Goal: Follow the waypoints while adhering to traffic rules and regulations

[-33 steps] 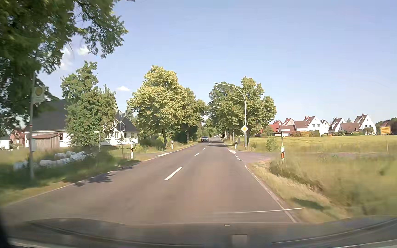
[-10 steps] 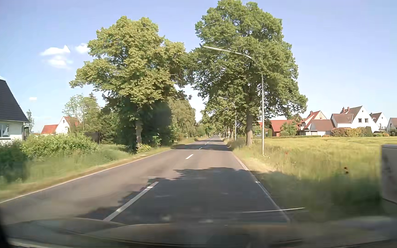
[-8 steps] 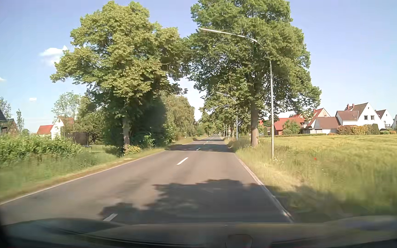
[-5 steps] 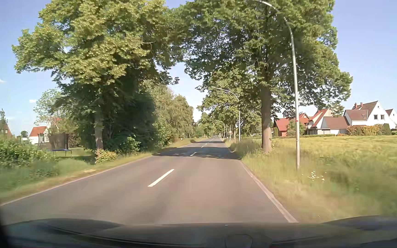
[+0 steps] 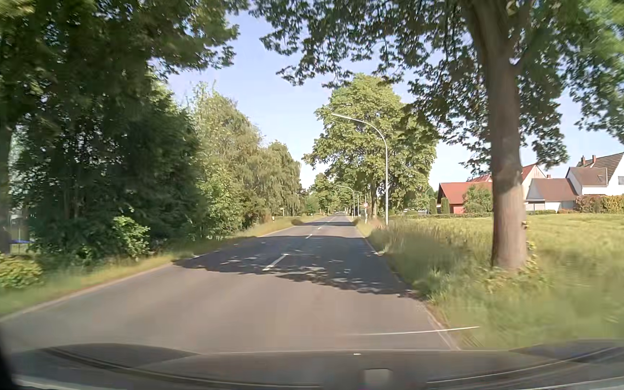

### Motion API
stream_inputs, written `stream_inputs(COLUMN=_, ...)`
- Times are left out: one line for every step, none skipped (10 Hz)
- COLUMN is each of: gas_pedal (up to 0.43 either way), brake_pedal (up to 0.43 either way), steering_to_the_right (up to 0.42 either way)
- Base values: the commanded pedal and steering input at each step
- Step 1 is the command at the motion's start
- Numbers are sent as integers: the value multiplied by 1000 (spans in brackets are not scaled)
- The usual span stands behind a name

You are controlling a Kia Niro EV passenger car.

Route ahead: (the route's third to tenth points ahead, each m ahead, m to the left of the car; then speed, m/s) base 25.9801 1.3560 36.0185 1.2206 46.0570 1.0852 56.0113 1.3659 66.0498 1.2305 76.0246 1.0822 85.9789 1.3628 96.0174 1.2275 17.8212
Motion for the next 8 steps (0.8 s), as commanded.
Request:
stream_inputs(gas_pedal=169, brake_pedal=6, steering_to_the_right=1)
stream_inputs(gas_pedal=169, brake_pedal=6, steering_to_the_right=1)
stream_inputs(gas_pedal=169, brake_pedal=6, steering_to_the_right=1)
stream_inputs(gas_pedal=169, brake_pedal=6, steering_to_the_right=1)
stream_inputs(gas_pedal=169, brake_pedal=6, steering_to_the_right=1)
stream_inputs(gas_pedal=169, brake_pedal=6, steering_to_the_right=1)
stream_inputs(gas_pedal=169, brake_pedal=6, steering_to_the_right=2)
stream_inputs(gas_pedal=169, brake_pedal=6, steering_to_the_right=3)
